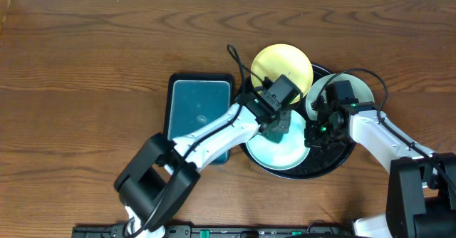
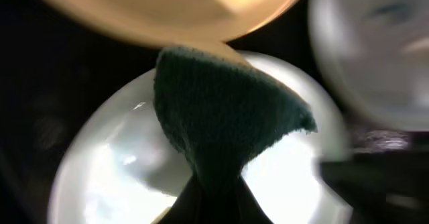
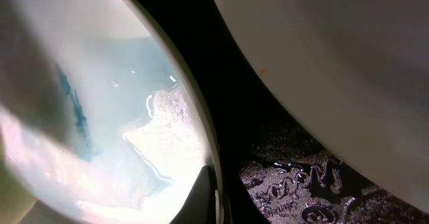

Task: Clean dirty plates on tray and stack at the side
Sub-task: 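Scrub the near mint plate with the sponge while the right gripper holds its rim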

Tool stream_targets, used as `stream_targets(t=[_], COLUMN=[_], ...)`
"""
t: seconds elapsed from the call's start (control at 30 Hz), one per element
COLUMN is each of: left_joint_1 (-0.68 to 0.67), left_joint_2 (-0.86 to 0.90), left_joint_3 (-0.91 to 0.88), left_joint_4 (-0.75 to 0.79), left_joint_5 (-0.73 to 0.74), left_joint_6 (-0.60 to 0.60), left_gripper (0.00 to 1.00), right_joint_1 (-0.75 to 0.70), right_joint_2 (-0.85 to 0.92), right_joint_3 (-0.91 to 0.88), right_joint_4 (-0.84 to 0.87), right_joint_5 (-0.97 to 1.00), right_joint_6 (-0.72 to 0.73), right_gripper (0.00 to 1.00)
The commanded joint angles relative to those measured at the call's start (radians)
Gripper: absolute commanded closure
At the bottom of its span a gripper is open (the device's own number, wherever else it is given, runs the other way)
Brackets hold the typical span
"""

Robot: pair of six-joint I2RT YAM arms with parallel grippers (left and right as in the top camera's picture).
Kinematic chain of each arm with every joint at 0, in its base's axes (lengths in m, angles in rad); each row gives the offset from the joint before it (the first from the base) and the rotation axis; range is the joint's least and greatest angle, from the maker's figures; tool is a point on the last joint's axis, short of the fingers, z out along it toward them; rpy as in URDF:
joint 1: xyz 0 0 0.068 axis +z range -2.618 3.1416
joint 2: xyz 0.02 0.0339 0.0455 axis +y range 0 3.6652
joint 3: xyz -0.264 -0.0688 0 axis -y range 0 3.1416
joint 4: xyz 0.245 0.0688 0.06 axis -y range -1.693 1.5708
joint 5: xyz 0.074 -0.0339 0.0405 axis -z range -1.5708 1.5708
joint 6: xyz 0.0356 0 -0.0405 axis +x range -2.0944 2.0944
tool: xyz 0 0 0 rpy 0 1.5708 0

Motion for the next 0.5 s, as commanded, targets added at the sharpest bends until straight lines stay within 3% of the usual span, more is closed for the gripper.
stream_targets(t=[0.0,0.47], left_joint_1=[-0.004,-0.070], left_joint_2=[-0.023,0.111], left_joint_3=[0.001,0.000], left_joint_4=[0.034,0.079], left_joint_5=[0.082,0.080], left_joint_6=[0.019,-0.068], left_gripper=[0.93,0.93], right_joint_1=[0.028,0.028], right_joint_2=[0.023,0.023], right_joint_3=[-0.021,-0.021], right_joint_4=[-0.010,-0.016], right_joint_5=[0.020,0.020], right_joint_6=[-0.004,-0.004], right_gripper=[0.99,0.99])
